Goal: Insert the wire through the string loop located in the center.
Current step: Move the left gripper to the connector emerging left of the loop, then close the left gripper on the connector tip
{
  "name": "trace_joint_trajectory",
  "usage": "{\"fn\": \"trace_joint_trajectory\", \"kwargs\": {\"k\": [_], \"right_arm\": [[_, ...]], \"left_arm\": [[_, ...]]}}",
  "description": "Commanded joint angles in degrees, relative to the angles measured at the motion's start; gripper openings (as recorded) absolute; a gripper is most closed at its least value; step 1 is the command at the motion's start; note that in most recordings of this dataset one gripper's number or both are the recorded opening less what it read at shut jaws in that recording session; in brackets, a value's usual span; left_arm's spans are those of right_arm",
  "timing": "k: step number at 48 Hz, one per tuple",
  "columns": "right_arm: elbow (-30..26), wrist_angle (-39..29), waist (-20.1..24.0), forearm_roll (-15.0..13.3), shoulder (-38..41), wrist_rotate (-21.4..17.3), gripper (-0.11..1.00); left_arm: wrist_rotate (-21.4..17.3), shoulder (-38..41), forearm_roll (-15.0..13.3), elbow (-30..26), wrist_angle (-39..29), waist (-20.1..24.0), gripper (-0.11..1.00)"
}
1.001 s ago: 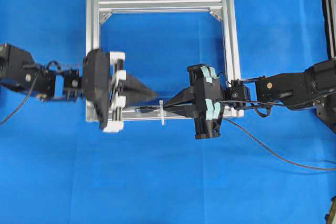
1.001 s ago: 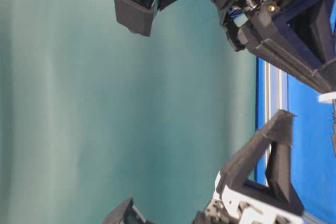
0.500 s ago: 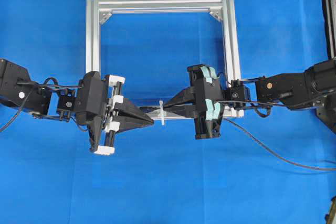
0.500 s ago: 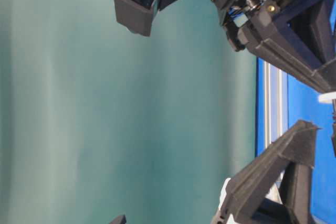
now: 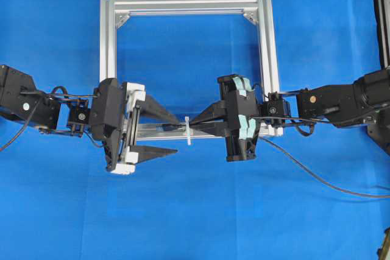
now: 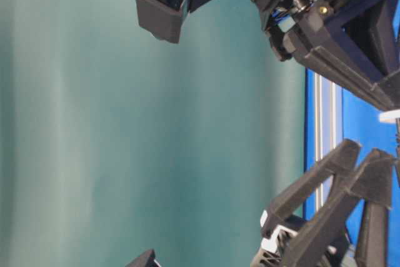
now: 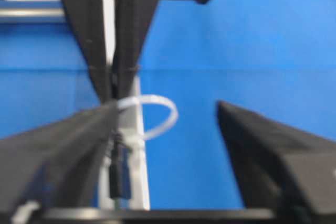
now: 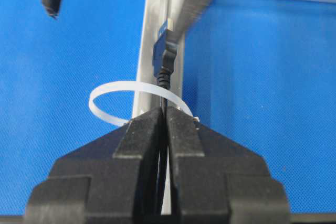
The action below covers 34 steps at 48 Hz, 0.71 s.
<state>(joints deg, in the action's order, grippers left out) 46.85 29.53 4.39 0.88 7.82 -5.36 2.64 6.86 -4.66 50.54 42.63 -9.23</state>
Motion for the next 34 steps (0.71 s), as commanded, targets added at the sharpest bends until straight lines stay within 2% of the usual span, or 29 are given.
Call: {"fn": "trace_joint_trajectory", "kwargs": {"k": [1,5,20,34], "right_arm": [[-0.70,0.26,0.09,-0.09,-0.62,0.09,-0.03],[-0.62,0.26,0.09,-0.09,-0.70,0.09,-0.03],[-0.62,0.26,0.09,-0.09,-0.62,0.09,-0.03],[-0.70,0.26,0.18,-0.09,-0.62,0.09,-0.03]], "left_arm": [[0.00,-1.49,-0.09,-0.79,-0.18,0.18,0.84],[0.00,-1.49,-0.09,-0.88,-0.62,0.26,0.92],[0.18,-0.35,-0.09,-1.67,-2.90,0.26,0.91],[0.70,2.02,-0.09,-3.43,-8.35,0.26,0.91]]}}
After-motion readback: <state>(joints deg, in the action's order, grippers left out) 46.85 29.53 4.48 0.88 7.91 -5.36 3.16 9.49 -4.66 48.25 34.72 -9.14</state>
